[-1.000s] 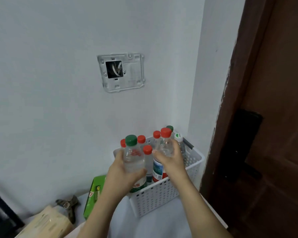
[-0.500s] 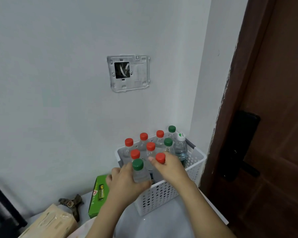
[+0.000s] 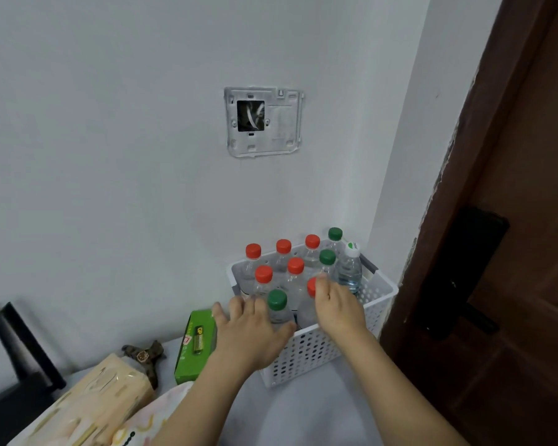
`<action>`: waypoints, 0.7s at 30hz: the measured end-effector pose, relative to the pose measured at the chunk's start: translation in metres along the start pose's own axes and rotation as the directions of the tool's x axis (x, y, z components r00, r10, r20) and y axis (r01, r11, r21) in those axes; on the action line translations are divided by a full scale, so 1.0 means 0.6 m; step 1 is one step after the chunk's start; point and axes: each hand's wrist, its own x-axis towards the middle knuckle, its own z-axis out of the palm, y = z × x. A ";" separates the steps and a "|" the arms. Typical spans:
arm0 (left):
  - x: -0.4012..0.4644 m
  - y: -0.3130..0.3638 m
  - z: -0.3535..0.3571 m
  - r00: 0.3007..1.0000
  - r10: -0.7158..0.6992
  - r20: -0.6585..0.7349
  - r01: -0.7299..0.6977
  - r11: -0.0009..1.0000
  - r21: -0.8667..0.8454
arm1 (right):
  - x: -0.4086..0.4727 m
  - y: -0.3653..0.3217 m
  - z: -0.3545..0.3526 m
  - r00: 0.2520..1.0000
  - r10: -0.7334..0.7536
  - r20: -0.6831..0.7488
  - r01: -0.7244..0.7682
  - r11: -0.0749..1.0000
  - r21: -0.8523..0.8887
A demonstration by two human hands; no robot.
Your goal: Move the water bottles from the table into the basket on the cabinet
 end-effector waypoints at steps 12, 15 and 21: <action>-0.005 0.050 -0.044 0.837 -0.033 -0.547 -0.231 0.884 -0.407 | 0.016 0.014 -0.060 0.909 0.029 0.416 -0.186 0.921 0.342; 0.015 0.072 -0.066 0.763 0.040 -0.646 -0.348 0.867 -0.356 | 0.021 0.030 -0.093 0.911 0.009 0.412 -0.174 0.915 0.365; 0.044 0.119 -0.106 0.742 0.303 -0.598 -0.476 0.866 -0.152 | 0.013 0.041 -0.183 0.990 0.036 0.140 -0.077 0.949 0.305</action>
